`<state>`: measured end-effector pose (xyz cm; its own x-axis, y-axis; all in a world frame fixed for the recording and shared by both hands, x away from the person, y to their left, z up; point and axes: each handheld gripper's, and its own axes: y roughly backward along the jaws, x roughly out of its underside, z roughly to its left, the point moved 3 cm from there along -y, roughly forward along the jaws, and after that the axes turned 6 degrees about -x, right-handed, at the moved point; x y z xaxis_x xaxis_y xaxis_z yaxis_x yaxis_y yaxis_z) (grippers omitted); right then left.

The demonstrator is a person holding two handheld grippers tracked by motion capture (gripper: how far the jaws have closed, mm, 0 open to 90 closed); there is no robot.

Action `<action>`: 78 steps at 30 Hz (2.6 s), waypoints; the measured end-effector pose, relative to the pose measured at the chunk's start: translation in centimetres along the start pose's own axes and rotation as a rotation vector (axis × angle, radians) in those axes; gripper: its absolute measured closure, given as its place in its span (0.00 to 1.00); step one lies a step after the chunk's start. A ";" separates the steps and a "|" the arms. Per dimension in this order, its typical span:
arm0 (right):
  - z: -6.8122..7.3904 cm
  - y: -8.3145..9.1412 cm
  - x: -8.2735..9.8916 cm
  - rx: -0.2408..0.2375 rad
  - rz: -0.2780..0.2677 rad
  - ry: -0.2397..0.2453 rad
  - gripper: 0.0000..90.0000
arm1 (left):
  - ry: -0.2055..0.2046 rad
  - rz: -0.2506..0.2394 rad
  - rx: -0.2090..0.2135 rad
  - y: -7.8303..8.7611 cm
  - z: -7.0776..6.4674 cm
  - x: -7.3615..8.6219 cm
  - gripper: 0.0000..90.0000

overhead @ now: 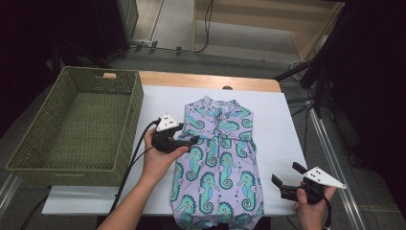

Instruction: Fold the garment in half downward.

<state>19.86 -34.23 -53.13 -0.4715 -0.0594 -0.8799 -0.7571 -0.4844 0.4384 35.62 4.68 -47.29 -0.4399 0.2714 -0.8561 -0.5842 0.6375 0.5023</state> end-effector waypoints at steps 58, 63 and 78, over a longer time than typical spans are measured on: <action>0.2 -1.0 -0.2 -0.034 0.066 0.011 0.00 | 0.043 0.225 -0.227 -13.3 8.1 -2.3 0.90; 0.3 -1.3 -0.9 -0.044 0.061 0.010 0.00 | 0.099 0.222 -0.206 -13.0 7.8 -2.6 0.95; -0.9 -4.7 -5.3 -0.097 0.073 -0.047 0.00 | 0.114 0.131 -0.169 -11.4 7.0 -3.3 0.96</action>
<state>26.26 -32.40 -50.71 -0.5458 -0.0573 -0.8359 -0.6741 -0.5625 0.4787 48.53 1.51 -51.03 -0.5879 0.2545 -0.7679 -0.6186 0.4703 0.6294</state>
